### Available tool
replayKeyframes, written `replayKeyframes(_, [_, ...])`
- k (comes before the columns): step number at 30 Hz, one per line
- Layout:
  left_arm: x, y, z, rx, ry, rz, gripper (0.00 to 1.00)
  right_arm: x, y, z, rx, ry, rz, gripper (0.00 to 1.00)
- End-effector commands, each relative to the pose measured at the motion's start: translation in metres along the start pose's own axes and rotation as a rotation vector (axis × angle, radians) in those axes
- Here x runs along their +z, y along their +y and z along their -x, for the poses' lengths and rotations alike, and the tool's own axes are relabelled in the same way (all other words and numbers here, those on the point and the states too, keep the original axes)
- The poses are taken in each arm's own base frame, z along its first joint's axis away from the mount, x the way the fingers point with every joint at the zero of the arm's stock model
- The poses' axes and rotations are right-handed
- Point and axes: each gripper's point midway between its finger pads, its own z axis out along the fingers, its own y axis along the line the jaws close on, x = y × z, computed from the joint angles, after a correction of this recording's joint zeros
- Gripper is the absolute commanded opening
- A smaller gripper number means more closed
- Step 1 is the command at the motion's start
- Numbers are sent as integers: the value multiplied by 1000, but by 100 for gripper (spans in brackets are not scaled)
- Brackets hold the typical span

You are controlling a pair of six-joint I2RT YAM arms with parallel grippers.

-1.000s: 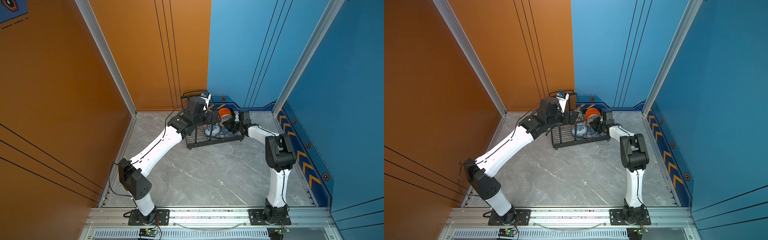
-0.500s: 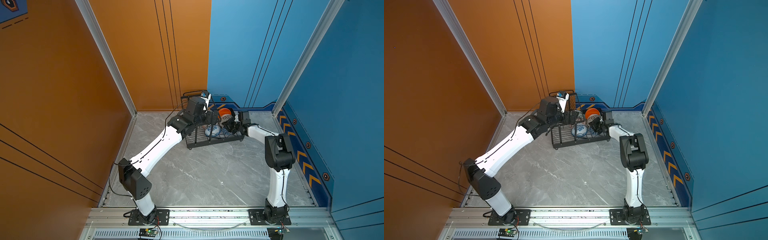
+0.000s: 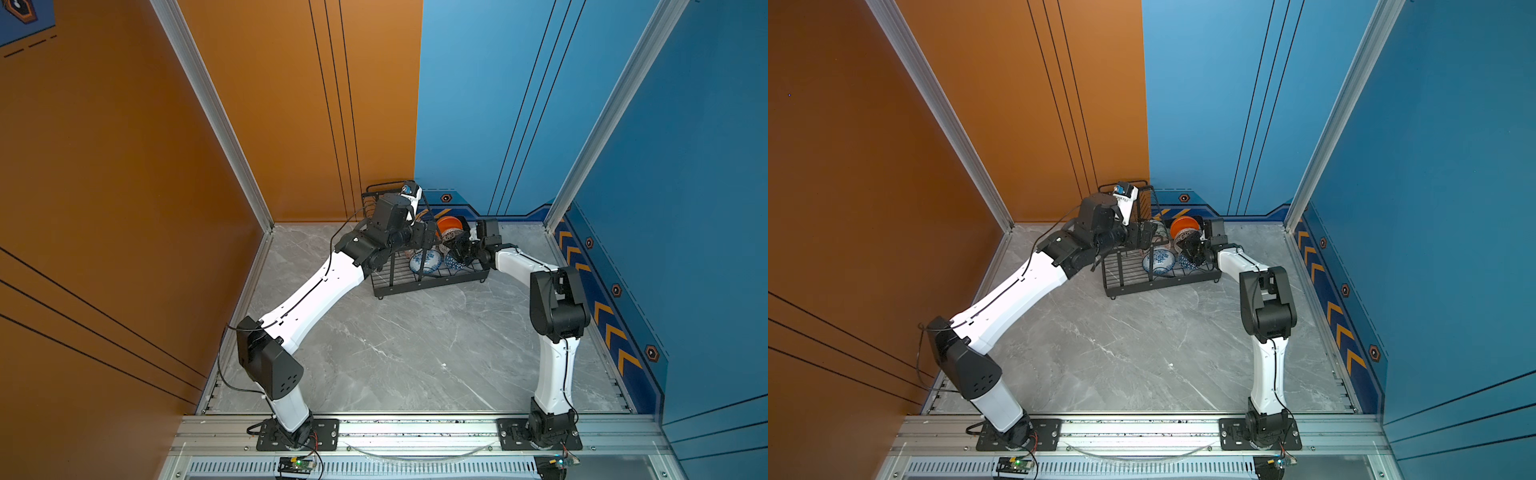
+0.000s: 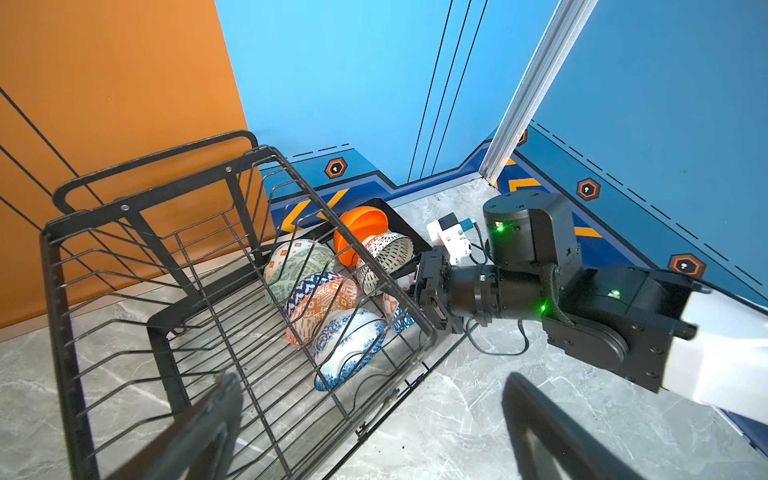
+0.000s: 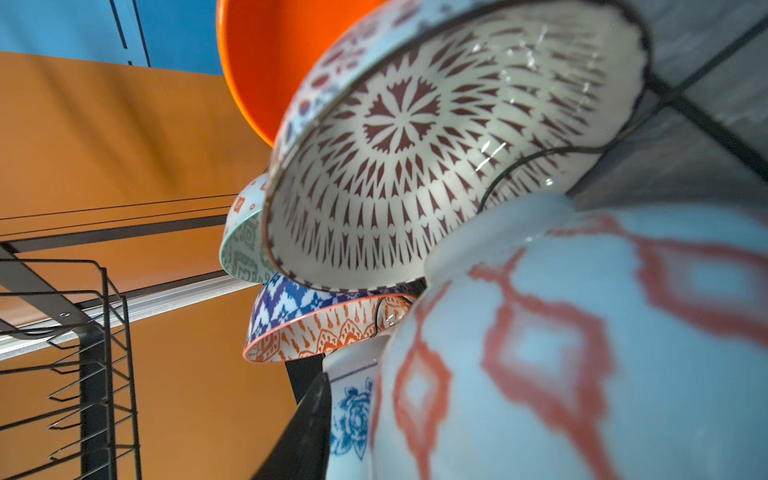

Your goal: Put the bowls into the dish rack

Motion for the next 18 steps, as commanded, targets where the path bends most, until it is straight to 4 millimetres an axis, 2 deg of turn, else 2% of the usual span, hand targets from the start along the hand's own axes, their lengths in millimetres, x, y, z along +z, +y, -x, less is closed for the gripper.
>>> replayKeyframes(1, [-8, 3, 10, -13, -36, 12, 98, -7, 5, 4, 13, 0, 1, 40])
replayKeyframes(8, [-6, 2, 10, -13, -33, 6, 98, -16, 8, 6, 15, -8, 7, 45])
replayKeyframes(12, [-5, 1, 11, -14, -35, 2, 98, -16, 1, 7, 25, -10, -6, 58])
replayKeyframes(13, [-5, 1, 12, -14, -36, 2, 98, -27, 14, 8, 12, -22, 18, 64])
replayKeyframes(18, [-3, -1, 12, -15, -36, -6, 98, -33, 15, 10, 12, -28, 18, 90])
